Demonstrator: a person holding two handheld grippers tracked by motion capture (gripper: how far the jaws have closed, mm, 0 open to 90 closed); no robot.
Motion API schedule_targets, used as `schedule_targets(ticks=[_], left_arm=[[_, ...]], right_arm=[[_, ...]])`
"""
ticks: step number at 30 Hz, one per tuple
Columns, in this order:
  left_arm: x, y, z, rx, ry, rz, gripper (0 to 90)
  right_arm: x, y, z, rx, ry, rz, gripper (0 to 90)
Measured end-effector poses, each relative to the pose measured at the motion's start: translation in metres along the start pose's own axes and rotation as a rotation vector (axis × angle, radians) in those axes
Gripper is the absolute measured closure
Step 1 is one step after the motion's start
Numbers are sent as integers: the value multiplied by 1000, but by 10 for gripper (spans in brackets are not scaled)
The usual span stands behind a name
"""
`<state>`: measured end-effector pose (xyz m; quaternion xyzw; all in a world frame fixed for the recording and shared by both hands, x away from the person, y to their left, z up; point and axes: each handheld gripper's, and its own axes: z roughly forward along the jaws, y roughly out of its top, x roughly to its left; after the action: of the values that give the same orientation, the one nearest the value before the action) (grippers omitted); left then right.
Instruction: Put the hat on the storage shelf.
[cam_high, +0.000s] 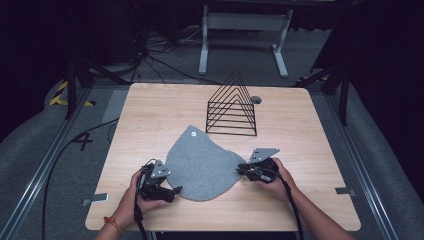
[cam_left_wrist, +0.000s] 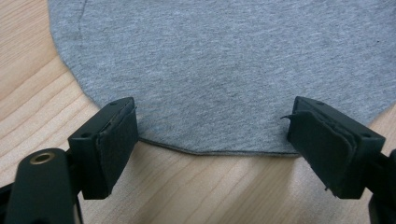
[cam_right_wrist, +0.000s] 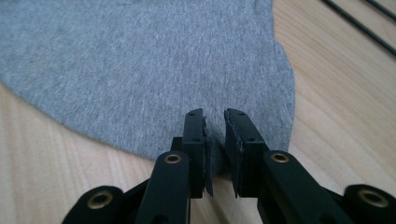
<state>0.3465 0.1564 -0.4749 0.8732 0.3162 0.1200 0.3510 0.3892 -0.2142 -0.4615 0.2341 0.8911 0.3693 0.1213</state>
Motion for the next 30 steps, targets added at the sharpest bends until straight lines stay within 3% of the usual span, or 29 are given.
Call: schedule_targets(ticks=[5,9,14,17,22,25,30], left_arm=[[1,0,0,4,-13,-4,171],[1,1,0,8,-7,0,169],[4,8,1,44,16,35,165],[4,8,1,41,17,21,165],[12,12,4,46,10,6,164],[17,17,10,44,-2,-4,162],[24,25,18,35,-9,1,160]], right_arm=[[6,-6,-9,16,33,0,786],[20,-10,-17,47,47,-8,785],[40,-18,-30,84,85,-2,774],[48,-20,-33,81,98,1,767],[72,-21,-36,98,137,-43,714],[75,-21,-36,98,139,-71,682],[71,-21,-38,82,154,-65,595]])
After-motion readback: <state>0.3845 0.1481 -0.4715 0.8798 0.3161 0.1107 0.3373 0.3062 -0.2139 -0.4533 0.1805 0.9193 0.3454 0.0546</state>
